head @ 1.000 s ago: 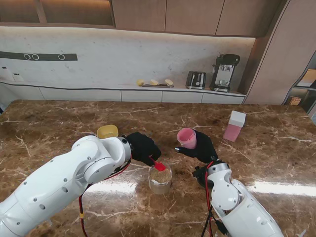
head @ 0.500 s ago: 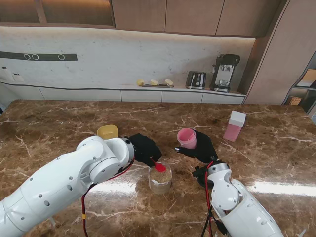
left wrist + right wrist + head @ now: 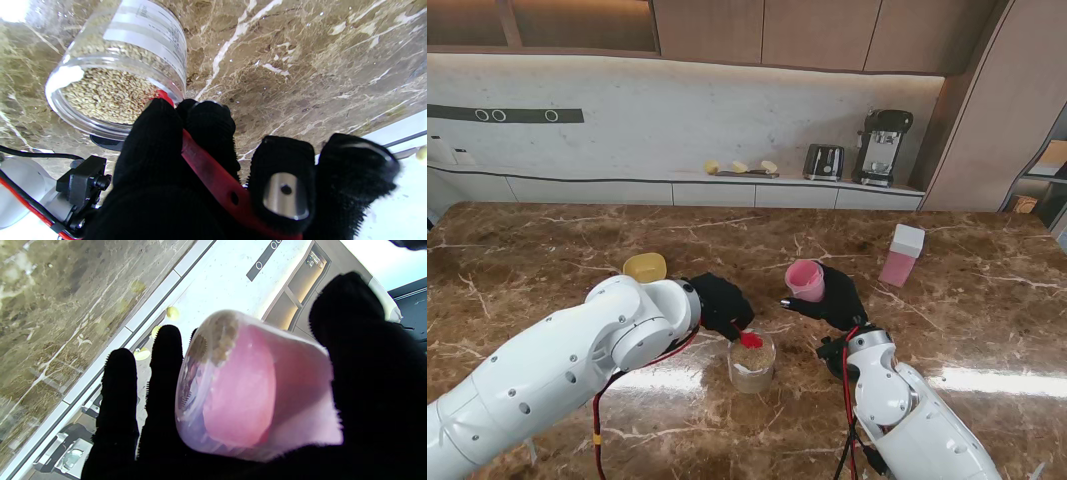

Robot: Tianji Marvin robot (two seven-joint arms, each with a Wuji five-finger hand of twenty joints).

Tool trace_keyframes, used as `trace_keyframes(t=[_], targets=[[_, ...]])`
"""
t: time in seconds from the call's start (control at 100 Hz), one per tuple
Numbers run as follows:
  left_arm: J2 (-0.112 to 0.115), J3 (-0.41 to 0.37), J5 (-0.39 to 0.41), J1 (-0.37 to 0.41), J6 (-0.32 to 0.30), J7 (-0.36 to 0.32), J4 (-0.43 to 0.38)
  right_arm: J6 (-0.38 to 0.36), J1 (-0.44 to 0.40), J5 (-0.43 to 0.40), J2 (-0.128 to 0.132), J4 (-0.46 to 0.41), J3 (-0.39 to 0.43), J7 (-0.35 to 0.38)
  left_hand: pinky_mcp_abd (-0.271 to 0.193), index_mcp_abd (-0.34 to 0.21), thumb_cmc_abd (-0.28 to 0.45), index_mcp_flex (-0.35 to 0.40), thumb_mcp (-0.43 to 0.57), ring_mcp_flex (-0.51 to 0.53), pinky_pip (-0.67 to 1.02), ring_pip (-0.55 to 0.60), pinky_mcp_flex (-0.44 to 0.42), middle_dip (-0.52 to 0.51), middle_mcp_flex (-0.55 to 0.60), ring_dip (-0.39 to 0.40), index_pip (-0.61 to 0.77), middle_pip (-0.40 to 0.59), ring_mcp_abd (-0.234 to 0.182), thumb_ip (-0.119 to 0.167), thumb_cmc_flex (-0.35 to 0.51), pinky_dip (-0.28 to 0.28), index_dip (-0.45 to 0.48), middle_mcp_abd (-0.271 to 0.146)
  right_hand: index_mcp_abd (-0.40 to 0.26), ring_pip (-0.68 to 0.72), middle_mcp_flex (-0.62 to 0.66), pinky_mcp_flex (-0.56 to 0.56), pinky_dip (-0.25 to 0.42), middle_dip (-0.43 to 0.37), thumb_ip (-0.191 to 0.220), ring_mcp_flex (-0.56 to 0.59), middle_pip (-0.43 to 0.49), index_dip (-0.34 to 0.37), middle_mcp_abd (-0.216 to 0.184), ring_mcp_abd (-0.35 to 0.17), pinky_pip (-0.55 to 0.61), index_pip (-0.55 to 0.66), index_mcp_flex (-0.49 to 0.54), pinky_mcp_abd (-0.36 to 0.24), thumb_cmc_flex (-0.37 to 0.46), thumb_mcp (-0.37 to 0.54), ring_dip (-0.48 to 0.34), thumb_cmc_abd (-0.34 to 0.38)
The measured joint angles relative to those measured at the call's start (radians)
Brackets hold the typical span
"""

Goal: Measure grain into the airtight container

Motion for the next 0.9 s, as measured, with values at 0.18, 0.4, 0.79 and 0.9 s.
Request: trace_keyframes(t=[0.18,0.4,0.79,0.9], targets=[[0.001,0.019,-0.022,-0.013,0.006,-0.003,0.007,0.000,0.003,0.001,0.000,0.004,-0.003,0.000,0.000,0.000,0.000,0.000,0.001,0.000,0.000,0.000,0.000,0.000,0.000,0.000,0.000,0.000,0.000,0.002,0.000,0.000,0.000,0.000,0.000,0.000,0.000,0.000,0.000,0.000,0.000,0.000,0.000,0.000,0.000,0.000,0.000,0.000,0.000,0.000,0.000,0.000,0.000,0.000],[0.002,0.051,-0.046,-0.038,0.024,-0.004,0.017,-0.003,0.005,0.003,-0.001,0.009,-0.004,0.000,0.000,0.006,-0.009,0.000,0.022,0.000,0.000,0.000,0.000,0.000,0.000,0.000,0.007,0.000,0.000,0.011,-0.007,0.000,0.014,0.000,0.000,0.000,0.000,0.000,0.000,0.000,0.000,0.000,0.000,0.000,0.000,0.000,0.000,0.000,0.000,0.000,0.000,0.000,0.000,0.000],[0.002,0.075,-0.135,-0.059,0.084,-0.021,0.023,-0.009,0.010,0.004,-0.002,0.019,-0.006,-0.001,-0.001,0.030,-0.009,0.005,0.032,0.000,0.000,0.000,0.000,0.000,0.000,0.000,0.041,0.000,0.000,0.011,-0.008,0.000,0.033,0.000,0.000,0.000,0.000,0.000,0.000,0.000,0.000,0.000,0.000,0.000,0.000,0.000,0.000,0.000,0.000,0.000,0.000,0.000,0.000,0.000],[0.002,0.082,-0.161,-0.062,0.101,-0.024,0.026,-0.009,0.011,0.004,-0.002,0.021,-0.007,-0.001,-0.001,0.030,-0.009,0.005,0.041,0.000,0.000,0.000,0.000,0.000,0.000,0.000,0.038,0.000,0.000,0.011,-0.008,0.000,0.032,0.000,0.000,0.000,0.000,0.000,0.000,0.000,0.000,0.000,0.000,0.000,0.000,0.000,0.000,0.000,0.000,0.000,0.000,0.000,0.000,0.000]])
